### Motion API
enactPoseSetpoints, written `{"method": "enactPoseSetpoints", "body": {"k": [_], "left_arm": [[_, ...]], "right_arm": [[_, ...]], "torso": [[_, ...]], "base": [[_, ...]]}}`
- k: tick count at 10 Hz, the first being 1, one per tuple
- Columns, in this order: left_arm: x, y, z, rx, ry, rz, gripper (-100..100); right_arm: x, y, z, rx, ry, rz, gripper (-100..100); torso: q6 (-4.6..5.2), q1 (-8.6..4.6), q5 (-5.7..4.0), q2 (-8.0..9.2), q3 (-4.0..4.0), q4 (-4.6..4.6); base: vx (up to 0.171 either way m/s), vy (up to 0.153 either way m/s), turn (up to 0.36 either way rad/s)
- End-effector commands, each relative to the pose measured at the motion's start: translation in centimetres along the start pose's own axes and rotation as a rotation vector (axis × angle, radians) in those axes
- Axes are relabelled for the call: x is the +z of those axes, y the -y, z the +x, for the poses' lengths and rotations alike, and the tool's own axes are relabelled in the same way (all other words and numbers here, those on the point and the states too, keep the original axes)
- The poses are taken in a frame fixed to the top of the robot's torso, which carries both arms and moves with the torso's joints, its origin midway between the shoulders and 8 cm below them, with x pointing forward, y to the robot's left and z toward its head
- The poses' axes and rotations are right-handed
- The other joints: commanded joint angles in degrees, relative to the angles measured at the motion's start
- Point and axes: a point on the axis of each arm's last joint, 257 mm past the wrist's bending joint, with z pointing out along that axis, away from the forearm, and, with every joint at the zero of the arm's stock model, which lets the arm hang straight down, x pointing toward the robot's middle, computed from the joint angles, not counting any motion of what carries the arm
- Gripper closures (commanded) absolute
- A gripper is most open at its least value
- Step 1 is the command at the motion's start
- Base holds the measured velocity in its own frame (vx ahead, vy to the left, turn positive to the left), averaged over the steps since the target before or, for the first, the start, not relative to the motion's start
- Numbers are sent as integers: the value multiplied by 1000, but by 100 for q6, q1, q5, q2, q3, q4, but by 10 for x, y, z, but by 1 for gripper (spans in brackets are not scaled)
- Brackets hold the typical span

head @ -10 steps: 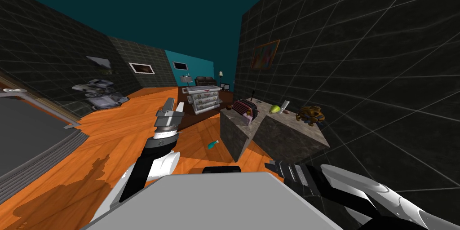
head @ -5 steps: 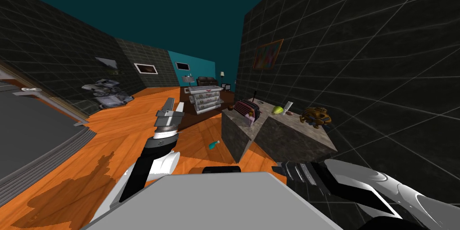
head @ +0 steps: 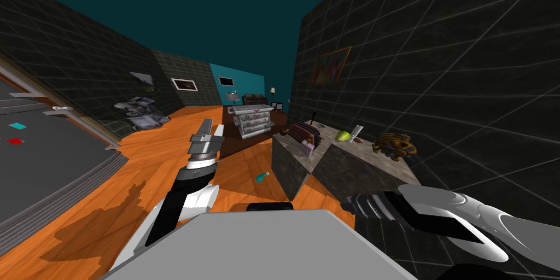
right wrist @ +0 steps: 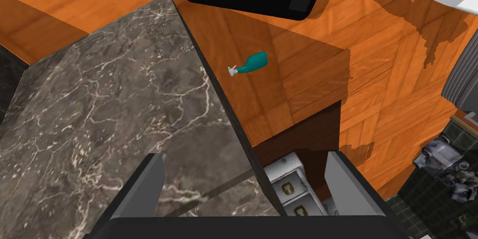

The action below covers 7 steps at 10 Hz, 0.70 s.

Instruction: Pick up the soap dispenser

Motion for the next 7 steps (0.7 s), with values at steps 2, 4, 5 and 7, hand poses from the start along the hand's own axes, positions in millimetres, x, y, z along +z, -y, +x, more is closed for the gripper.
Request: {"method": "enactPoseSetpoints", "body": {"k": [2, 4, 5, 7], "left_arm": [[0, 0, 0, 0, 0, 0, 0], [0, 0, 0, 0, 0, 0, 0], [0, 0, 0, 0, 0, 0, 0], [0, 0, 0, 0, 0, 0, 0]], "right_arm": [[-25, 34, -2, -52, -75, 87, -100], [-27, 35, -4, -63, -86, 94, -100], [-39, 48, -9, -90, -114, 131, -100], [-39, 48, -10, -83, -109, 130, -100]], "torso": [[-3, 0, 0, -2, -1, 0], [0, 6, 1, -13, -8, -3], [2, -4, -2, -3, -2, -1], [1, -4, -2, -6, -4, -1]], "base": [[55, 48, 113], [56, 31, 14], [54, 27, 82], [40, 14, 27]]}}
